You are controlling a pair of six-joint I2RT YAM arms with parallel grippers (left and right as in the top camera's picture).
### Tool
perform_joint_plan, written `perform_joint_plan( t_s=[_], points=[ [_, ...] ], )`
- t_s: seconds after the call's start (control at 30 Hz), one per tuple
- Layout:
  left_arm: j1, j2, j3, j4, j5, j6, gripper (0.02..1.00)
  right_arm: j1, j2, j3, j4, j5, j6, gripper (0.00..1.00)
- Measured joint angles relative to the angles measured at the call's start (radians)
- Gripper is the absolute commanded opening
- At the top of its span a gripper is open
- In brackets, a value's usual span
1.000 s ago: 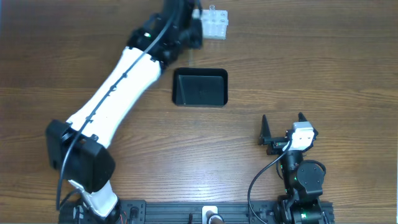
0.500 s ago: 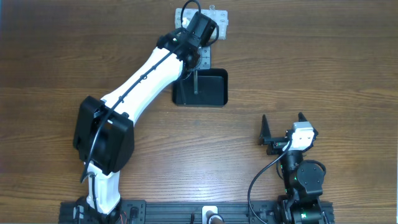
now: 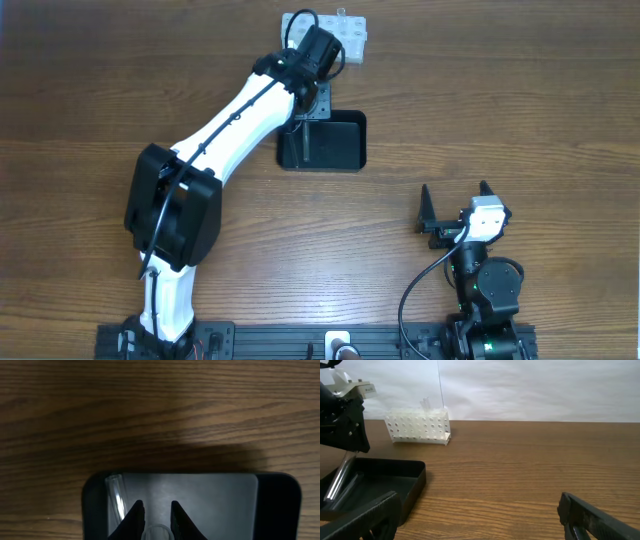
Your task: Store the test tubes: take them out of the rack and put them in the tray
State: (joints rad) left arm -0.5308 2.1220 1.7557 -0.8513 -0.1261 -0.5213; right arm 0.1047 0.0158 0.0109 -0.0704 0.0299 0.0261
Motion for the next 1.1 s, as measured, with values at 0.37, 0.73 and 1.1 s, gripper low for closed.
perform_joint_plan(
  t_s=[0.37, 0.73, 1.1],
  points=[
    [0.007, 0.044, 0.0, -0.001, 0.016, 0.0, 0.04, 0.0, 0.0, 0.0, 0.0, 0.0, 0.0, 0.993],
    [0.007, 0.064, 0.0, -0.001, 0.019, -0.001, 0.463, 0.0, 0.0, 0.0, 0.0, 0.0, 0.0, 0.993],
    [0.007, 0.024, -0.008, 0.005, -0.036, -0.009, 0.961, 0.0, 0.0, 0.0, 0.0, 0.0, 0.0, 0.993]
  ],
)
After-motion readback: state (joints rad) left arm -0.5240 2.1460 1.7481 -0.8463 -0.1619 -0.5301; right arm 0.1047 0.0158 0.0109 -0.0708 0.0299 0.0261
